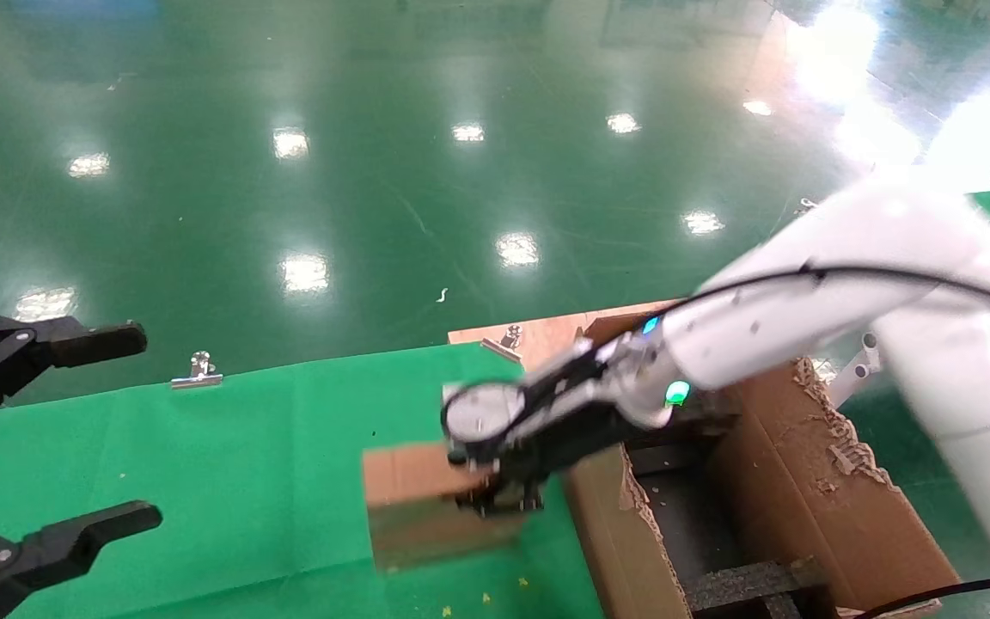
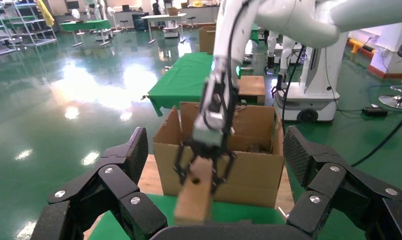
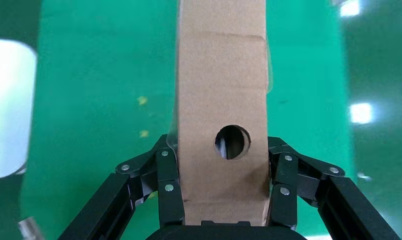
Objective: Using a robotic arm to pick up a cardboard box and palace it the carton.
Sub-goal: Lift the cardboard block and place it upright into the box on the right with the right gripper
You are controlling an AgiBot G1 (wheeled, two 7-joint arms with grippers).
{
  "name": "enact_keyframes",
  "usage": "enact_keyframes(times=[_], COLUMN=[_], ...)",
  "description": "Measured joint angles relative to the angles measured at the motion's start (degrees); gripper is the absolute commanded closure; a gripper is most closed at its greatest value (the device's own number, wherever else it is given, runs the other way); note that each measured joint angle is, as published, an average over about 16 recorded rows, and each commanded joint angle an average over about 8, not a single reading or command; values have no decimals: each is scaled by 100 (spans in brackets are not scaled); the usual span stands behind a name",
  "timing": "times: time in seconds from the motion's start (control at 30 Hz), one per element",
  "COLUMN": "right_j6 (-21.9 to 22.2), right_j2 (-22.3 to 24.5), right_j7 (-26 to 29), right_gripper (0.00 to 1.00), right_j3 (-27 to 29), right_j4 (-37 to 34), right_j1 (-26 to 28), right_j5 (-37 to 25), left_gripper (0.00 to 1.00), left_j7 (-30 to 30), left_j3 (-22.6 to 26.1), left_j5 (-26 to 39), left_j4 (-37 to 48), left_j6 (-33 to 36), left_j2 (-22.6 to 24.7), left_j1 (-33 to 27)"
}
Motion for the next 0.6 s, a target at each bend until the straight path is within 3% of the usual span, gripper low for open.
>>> enact_keyframes(times=[0.27, 0.6], right_j6=[-240, -319], right_j2=[246, 733], right_j7=[-143, -366], right_gripper=[100, 100], right_j3=[4, -623], right_j4=[-404, -888], right_j1=[1063, 2251], right_j5=[491, 1134], left_gripper=[0, 0], left_j7=[0, 0], left_j3=[0, 1], left_j5=[0, 0], left_j4=[0, 0], left_j6=[0, 0], left_j2=[0, 0], left_j1=[0, 0])
